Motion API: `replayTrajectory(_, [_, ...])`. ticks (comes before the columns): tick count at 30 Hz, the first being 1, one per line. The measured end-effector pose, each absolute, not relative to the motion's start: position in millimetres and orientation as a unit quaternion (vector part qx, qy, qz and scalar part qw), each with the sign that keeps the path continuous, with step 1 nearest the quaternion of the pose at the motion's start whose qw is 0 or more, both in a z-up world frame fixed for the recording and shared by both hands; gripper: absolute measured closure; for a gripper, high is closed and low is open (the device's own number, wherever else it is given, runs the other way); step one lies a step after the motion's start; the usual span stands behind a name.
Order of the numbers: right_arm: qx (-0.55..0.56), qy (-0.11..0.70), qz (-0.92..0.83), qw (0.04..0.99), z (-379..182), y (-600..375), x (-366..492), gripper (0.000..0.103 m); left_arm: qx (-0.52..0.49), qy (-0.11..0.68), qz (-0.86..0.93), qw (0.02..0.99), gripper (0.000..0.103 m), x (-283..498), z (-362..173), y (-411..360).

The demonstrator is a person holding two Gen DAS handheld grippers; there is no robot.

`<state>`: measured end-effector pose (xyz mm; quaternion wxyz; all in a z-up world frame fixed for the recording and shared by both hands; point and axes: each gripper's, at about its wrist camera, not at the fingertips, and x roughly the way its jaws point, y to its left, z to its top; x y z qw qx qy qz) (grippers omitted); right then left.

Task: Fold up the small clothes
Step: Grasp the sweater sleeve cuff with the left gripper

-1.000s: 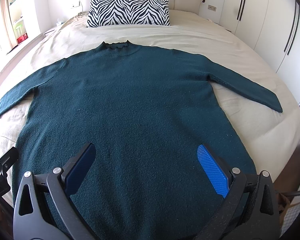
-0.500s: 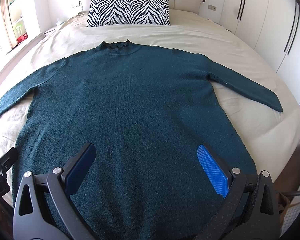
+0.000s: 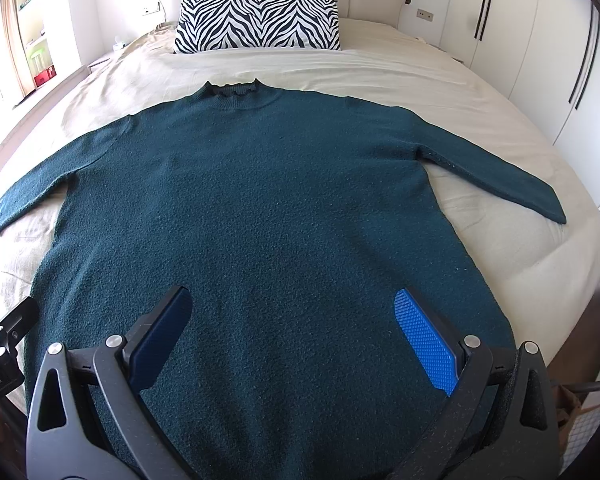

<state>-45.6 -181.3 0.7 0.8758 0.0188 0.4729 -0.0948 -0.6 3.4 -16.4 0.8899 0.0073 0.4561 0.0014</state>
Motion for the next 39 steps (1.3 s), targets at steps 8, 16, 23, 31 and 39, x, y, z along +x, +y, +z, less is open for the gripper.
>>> replayTrajectory(8, [0.034,0.473,-0.071,0.877,1,-177,-41,0.000,-0.117,0.470,-0.071,0.872,0.000,7,-21,40])
replayTrajectory(16, [0.089,0.417,0.013,0.905,31,-169,-27,0.000,-0.242,0.414,-0.111,0.870,0.000,31,-10,116])
replayTrajectory(23, [0.064,0.383,0.071,0.919,66,-132,-6,0.000,-0.351,0.439,-0.071,0.824,0.000,46,-37,184])
replayTrajectory(31, [0.077,0.404,0.126,0.903,69,-98,18,0.026,-0.532,0.309,-0.019,0.788,0.001,42,-52,307])
replayTrajectory(39, [0.121,0.441,0.159,0.875,44,-81,37,0.038,-0.683,0.197,0.071,0.700,0.009,32,-100,377])
